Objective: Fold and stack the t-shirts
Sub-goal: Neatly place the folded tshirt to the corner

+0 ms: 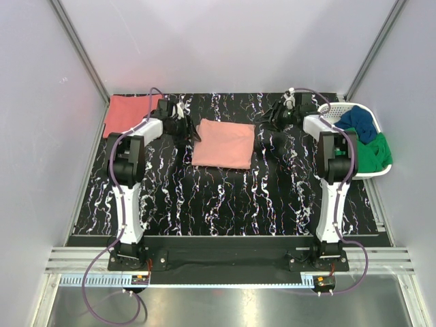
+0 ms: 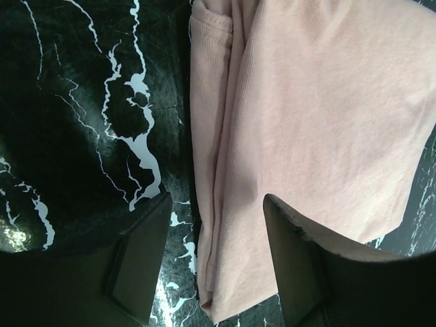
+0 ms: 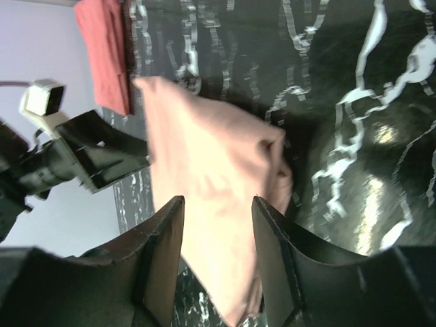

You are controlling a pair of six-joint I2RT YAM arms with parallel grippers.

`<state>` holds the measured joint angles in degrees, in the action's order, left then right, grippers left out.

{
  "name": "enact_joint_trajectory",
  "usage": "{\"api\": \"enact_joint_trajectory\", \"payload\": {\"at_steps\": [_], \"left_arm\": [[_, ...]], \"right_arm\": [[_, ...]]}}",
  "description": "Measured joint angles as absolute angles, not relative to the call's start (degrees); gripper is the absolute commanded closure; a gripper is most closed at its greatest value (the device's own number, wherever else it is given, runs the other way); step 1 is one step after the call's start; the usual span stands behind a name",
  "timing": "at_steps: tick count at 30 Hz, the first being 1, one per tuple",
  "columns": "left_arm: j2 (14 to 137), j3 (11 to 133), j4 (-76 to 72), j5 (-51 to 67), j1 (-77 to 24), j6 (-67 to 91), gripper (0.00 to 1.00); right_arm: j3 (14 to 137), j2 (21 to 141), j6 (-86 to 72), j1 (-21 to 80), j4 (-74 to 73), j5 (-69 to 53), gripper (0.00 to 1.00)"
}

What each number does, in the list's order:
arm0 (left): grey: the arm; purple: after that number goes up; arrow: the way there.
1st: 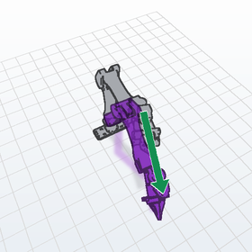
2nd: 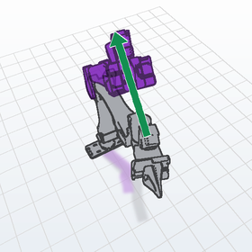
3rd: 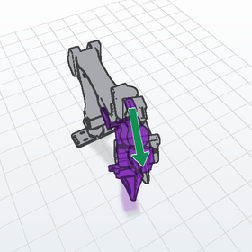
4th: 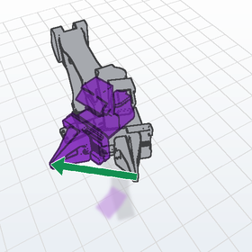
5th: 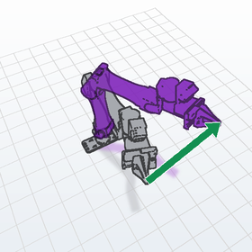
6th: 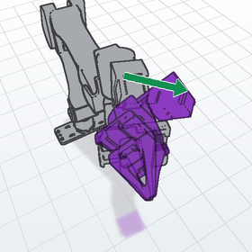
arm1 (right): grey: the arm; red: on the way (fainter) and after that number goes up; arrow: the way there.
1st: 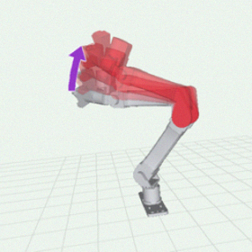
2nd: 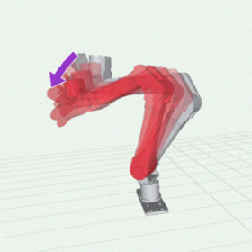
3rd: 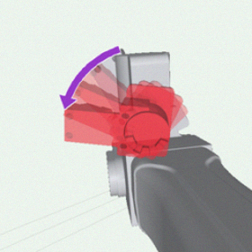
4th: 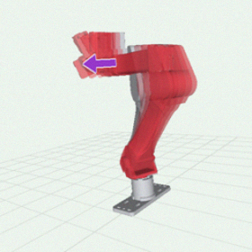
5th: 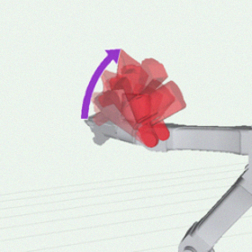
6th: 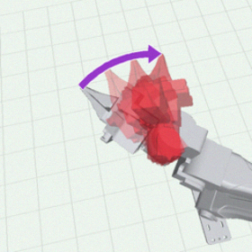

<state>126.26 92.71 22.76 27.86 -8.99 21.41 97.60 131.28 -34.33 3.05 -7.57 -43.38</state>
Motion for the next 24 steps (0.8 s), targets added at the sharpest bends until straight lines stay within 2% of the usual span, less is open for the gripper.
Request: {"api": "enact_joint_trajectory", "payload": {"at_steps": [10, 15, 17, 18, 21, 22, 23, 24], "left_arm": [[127.24, 94.61, 22.76, 23.44, -11.29, 24.75, 0.36], [127.31, 96.31, 25.47, 17.23, -13.15, 26.22, 0.39], [127.55, 97.19, 26.63, 14.85, -13.91, 26.65, 0.43], [127.72, 97.58, 27.18, 14.02, -14.22, 26.96, 0.46], [128.73, 99.24, 28.95, 11.88, -15.2, 27.86, 0.67], [129.05, 99.66, 29.32, 11.62, -15.44, 28.14, 0.78], [129.32, 99.92, 29.58, 11.51, -15.68, 28.56, 0.97], [129.54, 100.16, 29.87, 11.62, -15.88, 29.1, 1.0]], "right_arm": [[87.39, 117.34, -34.37, 3.05, -3.9, -43.18, 0.48], [84.49, 115.24, -34.52, 3.05, -3.11, -43.13, 0.48], [82.83, 114.87, -34.96, 3.05, -2.46, -43.16, 0.48], [81.76, 114.65, -35.27, 3.05, -1.83, -43.16, 0.48], [79.83, 114.37, -35.79, 3.05, -1.3, -43.18, 0.48], [79.5, 114.37, -35.86, 3.05, -1.28, -43.18, 0.48], [79.26, 114.37, -35.88, 3.05, -1.23, -43.18, 0.48], [79.09, 114.28, -35.86, 3.05, -1.15, -43.16, 0.48]]}}
